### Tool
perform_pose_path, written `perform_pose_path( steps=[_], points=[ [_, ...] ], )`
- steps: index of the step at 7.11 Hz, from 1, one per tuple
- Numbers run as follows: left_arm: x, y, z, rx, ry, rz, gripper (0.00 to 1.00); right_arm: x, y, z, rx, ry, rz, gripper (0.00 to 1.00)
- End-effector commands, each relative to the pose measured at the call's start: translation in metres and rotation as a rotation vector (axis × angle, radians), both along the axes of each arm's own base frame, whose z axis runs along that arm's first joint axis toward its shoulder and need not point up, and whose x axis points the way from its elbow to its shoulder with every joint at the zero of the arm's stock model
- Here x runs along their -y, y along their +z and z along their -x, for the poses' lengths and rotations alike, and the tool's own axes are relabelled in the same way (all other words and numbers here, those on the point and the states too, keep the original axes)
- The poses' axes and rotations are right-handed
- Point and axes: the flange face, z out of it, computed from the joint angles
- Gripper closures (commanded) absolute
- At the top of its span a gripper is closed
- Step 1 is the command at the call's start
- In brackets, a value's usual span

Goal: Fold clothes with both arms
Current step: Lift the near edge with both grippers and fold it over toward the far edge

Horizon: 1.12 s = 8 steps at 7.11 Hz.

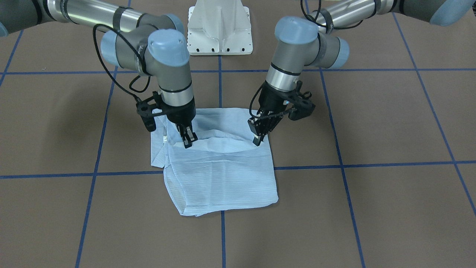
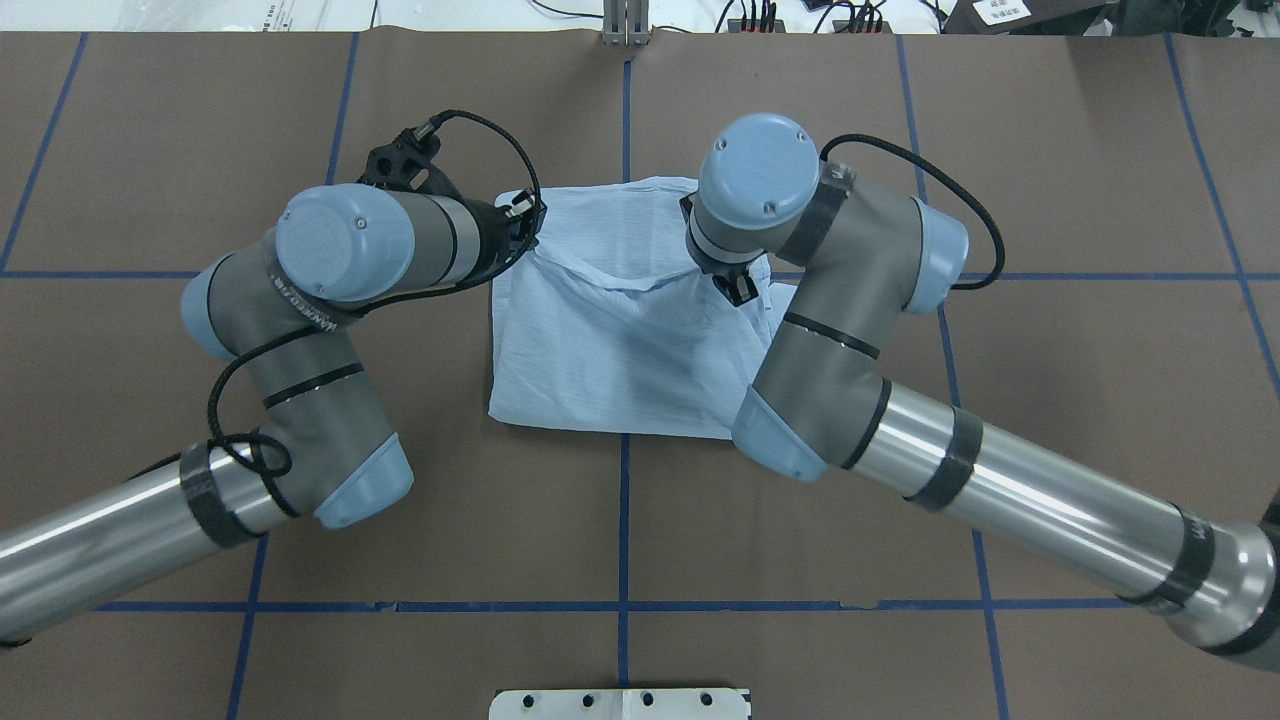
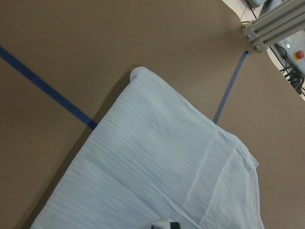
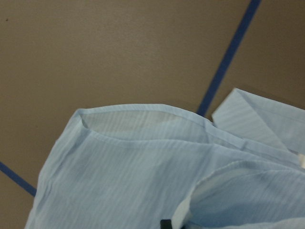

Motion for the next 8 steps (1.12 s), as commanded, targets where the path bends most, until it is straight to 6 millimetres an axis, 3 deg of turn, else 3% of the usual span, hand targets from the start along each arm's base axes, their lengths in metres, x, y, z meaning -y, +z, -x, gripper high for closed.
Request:
perform_pose_path(
  steps=[1, 2, 3, 4, 6, 7, 8],
  points=[
    [0.068, 0.027, -0.018, 0.030, -0.022, -0.034, 1.00, 0.075, 0.024, 0.006, 0.021, -0.027, -0.034, 1.00],
    [0.085, 0.026, -0.022, 0.042, -0.027, -0.045, 1.00, 0.092, 0.025, 0.015, 0.023, -0.032, -0.057, 1.00],
    [0.100, 0.030, -0.015, 0.053, -0.037, -0.063, 1.00, 0.107, 0.025, 0.005, 0.025, -0.020, -0.068, 1.00],
    [0.108, 0.031, -0.008, 0.067, -0.037, -0.077, 1.00, 0.119, 0.019, 0.001, 0.021, -0.030, -0.076, 1.00],
    [0.111, 0.045, -0.012, 0.058, -0.031, -0.083, 1.00, 0.133, 0.023, 0.018, 0.028, -0.036, -0.091, 1.00],
    [0.110, 0.045, -0.013, 0.064, -0.025, -0.095, 1.00, 0.134, 0.025, 0.019, 0.031, -0.036, -0.093, 0.84],
    [0.110, 0.047, -0.013, 0.070, -0.020, -0.098, 0.70, 0.134, 0.025, 0.019, 0.029, -0.037, -0.093, 0.35]
  ],
)
